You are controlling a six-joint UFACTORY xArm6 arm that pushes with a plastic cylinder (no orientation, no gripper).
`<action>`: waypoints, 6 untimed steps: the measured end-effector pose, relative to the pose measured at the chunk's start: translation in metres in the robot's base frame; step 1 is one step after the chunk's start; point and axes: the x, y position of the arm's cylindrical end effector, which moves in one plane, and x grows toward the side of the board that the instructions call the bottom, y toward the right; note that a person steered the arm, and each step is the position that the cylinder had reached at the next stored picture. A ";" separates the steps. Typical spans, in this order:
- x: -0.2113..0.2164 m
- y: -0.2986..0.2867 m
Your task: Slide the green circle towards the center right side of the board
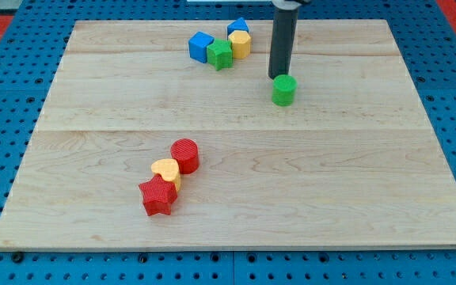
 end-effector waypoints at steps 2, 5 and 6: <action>0.026 -0.041; 0.019 0.032; 0.012 0.078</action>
